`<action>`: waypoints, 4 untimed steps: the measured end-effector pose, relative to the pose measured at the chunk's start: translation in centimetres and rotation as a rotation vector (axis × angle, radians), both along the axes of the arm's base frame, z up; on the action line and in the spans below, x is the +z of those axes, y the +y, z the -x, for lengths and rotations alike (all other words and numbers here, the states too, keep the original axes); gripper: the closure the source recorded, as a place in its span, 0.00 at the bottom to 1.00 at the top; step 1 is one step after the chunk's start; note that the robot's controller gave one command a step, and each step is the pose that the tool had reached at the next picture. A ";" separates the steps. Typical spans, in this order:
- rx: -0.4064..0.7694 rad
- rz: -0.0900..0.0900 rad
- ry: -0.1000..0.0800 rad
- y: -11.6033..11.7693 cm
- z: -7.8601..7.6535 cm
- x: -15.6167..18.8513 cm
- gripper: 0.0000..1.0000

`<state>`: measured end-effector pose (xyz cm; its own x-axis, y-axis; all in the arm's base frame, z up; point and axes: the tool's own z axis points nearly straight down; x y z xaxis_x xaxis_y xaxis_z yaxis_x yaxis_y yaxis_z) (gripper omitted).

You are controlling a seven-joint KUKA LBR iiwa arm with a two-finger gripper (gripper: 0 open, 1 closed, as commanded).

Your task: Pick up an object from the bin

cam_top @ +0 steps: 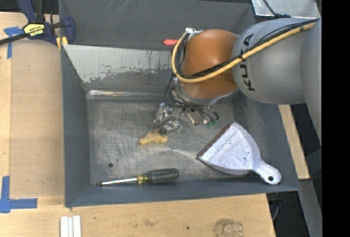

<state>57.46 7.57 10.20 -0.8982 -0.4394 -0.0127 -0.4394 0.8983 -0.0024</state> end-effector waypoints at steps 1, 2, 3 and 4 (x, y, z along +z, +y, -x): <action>-0.001 0.001 0.005 0.0 0.2 -0.2 0.00; -0.001 0.002 0.009 -0.1 0.2 -0.3 1.00; -0.001 0.002 0.009 -0.1 0.2 -0.3 0.00; -0.002 0.002 0.009 -0.1 0.2 -0.3 0.00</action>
Offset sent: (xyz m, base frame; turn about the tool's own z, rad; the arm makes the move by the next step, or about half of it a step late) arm 0.0000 0.0000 0.0000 0.0000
